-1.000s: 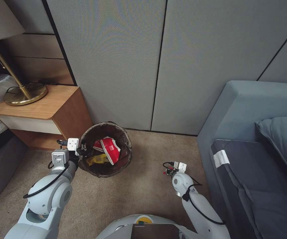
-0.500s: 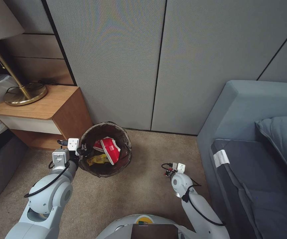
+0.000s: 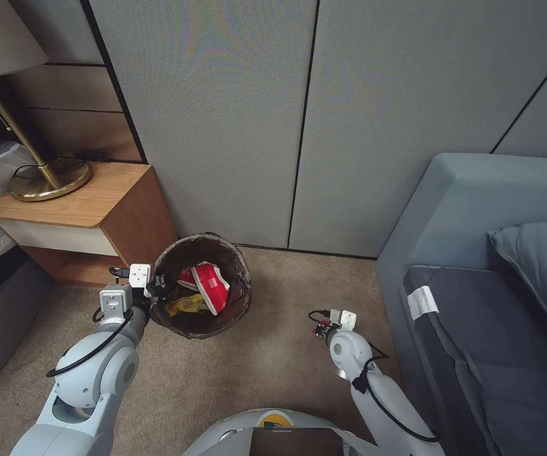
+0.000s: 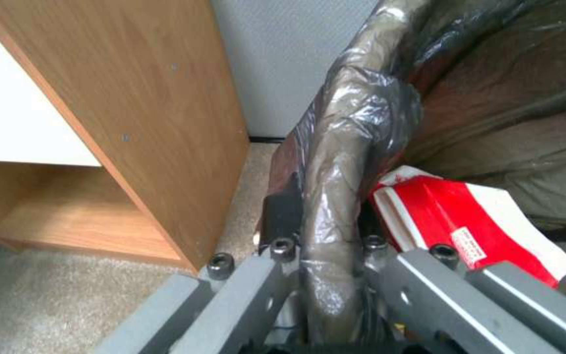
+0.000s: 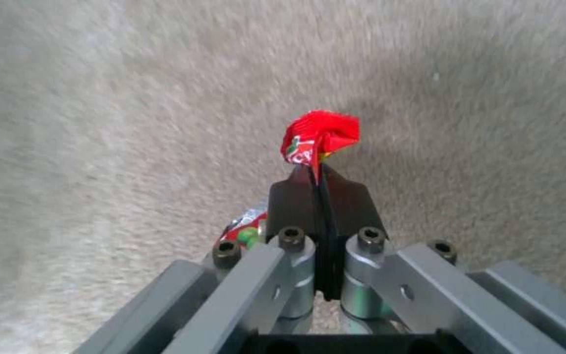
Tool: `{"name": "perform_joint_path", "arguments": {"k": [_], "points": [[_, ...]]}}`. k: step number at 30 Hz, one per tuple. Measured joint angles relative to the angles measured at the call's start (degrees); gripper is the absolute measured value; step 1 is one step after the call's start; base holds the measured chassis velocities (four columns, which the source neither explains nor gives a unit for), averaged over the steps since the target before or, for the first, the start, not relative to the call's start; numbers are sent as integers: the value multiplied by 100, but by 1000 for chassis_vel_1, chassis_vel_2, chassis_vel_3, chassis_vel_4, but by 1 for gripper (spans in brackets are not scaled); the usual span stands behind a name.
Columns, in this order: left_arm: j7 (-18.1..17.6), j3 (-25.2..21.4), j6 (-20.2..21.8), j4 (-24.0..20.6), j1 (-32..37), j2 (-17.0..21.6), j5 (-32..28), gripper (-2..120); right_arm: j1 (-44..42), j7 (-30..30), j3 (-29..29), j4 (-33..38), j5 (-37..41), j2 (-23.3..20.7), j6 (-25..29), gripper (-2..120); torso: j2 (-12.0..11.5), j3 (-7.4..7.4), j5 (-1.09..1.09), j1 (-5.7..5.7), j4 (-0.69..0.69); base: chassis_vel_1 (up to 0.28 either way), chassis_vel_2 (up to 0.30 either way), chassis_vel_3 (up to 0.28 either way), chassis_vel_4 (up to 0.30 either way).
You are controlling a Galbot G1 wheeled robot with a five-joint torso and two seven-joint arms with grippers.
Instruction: Pick up the trash bin, then pick up the garbage from the floor and place it into the trash bin.
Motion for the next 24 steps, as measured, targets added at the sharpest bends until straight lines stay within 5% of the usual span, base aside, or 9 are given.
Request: {"name": "perform_joint_path", "arguments": {"k": [13, 15, 24], "points": [[-18, 1, 0, -62, 15, 26, 11, 0, -442, 410, 298, 2147, 690, -635, -286, 0, 0, 0, 1, -1, -1, 0, 0, 0, 0], [-17, 20, 0, -101, 33, 34, 39, 0, -474, 711, 411, 3173, 1223, -1204, -498, 0, 1, -1, -1, -1, 0, 0, 0, 0, 0], [1, 58, 0, -108, 54, 27, 113, 0, -118, 1213, 761, 4680, 2649, -2240, -709, 0, 1, 0, 0, -1, 1, 0, 0, 0, 0]]}}
